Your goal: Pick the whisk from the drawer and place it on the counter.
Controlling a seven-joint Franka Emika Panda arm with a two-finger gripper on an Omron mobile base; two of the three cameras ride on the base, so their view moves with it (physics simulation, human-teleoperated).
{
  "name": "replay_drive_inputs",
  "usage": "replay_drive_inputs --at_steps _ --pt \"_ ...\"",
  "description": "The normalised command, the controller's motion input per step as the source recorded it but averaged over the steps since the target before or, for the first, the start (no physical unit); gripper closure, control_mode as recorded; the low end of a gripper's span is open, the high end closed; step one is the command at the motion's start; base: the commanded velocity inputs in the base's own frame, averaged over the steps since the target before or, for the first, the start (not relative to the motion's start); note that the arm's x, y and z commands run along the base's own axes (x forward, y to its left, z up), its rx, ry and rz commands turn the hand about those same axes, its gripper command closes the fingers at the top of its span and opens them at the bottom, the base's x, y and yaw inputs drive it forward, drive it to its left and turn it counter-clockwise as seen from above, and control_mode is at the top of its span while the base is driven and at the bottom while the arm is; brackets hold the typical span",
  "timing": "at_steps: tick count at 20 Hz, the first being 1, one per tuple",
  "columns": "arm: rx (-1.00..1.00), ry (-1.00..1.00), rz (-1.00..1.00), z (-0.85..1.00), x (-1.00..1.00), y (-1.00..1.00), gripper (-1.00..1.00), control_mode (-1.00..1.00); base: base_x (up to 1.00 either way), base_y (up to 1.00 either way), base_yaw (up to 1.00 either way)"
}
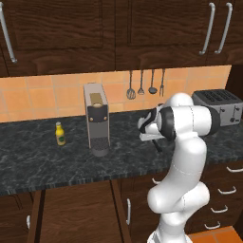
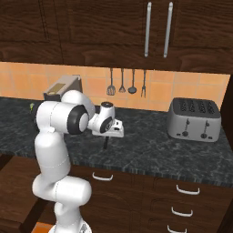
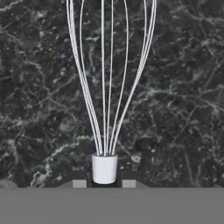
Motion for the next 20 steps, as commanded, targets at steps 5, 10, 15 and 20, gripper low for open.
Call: replay_drive_inputs --at_steps 5,10,15,20 --pt "0.0 -0.03 0.0 0.02 -0.01 0.0 -1.0 -1.0 0.0 0.0 0.0" --pt "-0.01 -0.08 0.0 0.53 -0.48 0.1 -1.0 -1.0 0.0 0.0 0.0" --pt "0.0 -0.01 0.0 0.67 -0.82 0.35 -1.0 -1.0 0.0 0.0 0.0" --pt "0.0 -0.04 0.04 0.85 -0.48 0.11 -1.0 -1.0 0.0 0.0 0.0"
